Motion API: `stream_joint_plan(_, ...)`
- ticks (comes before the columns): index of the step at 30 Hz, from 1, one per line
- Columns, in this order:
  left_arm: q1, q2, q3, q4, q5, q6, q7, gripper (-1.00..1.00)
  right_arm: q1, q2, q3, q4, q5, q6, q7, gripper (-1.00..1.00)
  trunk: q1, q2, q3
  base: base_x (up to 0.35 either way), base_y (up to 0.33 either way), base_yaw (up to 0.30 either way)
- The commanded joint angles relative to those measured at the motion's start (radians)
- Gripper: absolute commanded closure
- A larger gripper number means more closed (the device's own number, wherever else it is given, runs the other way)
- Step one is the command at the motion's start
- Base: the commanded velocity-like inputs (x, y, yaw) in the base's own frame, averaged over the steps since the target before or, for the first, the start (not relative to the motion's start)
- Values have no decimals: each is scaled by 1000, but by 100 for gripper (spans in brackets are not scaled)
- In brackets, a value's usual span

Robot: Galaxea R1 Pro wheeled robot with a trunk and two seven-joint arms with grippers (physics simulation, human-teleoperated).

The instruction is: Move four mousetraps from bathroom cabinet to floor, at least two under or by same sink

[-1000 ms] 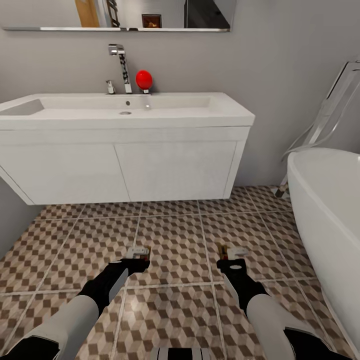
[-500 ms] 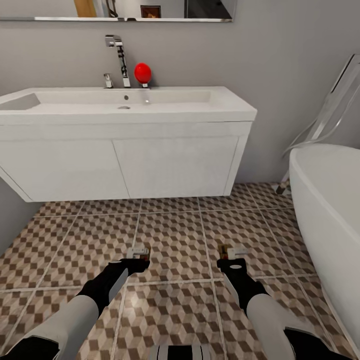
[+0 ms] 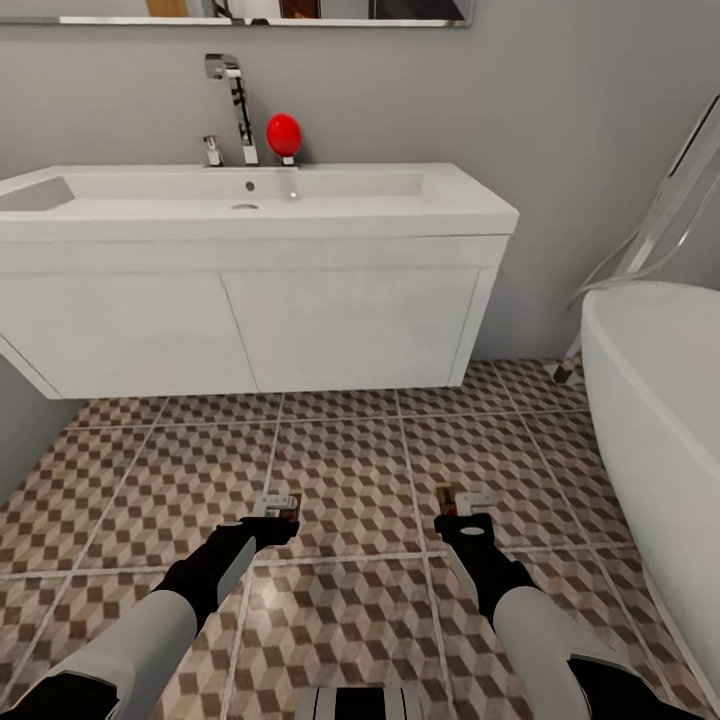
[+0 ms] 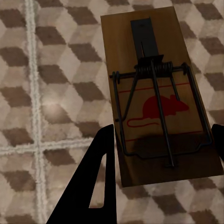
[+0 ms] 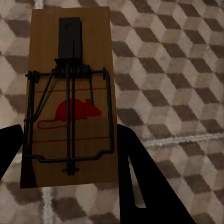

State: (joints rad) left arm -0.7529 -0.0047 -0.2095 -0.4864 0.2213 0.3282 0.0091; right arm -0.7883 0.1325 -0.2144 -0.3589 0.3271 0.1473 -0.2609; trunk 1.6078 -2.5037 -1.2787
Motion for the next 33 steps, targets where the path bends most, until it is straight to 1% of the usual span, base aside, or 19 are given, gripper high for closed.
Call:
stream_joint_plan(1, 0, 1, -4, -1, 7, 5, 2, 100, 0, 1, -4, -3, 7, 6, -3, 100, 0, 0, -1, 0, 0, 0)
stream_joint_plan(17, 0, 3, -4, 5, 8, 9, 2, 100, 0, 1, -1, -6, 10, 4, -1, 100, 0, 0, -2, 0, 0, 0)
stream_joint_plan(33, -6, 14, -4, 24, 11, 16, -7, 100, 0, 2, 1, -6, 8, 2, 2, 100, 0, 0, -2, 0, 0, 0)
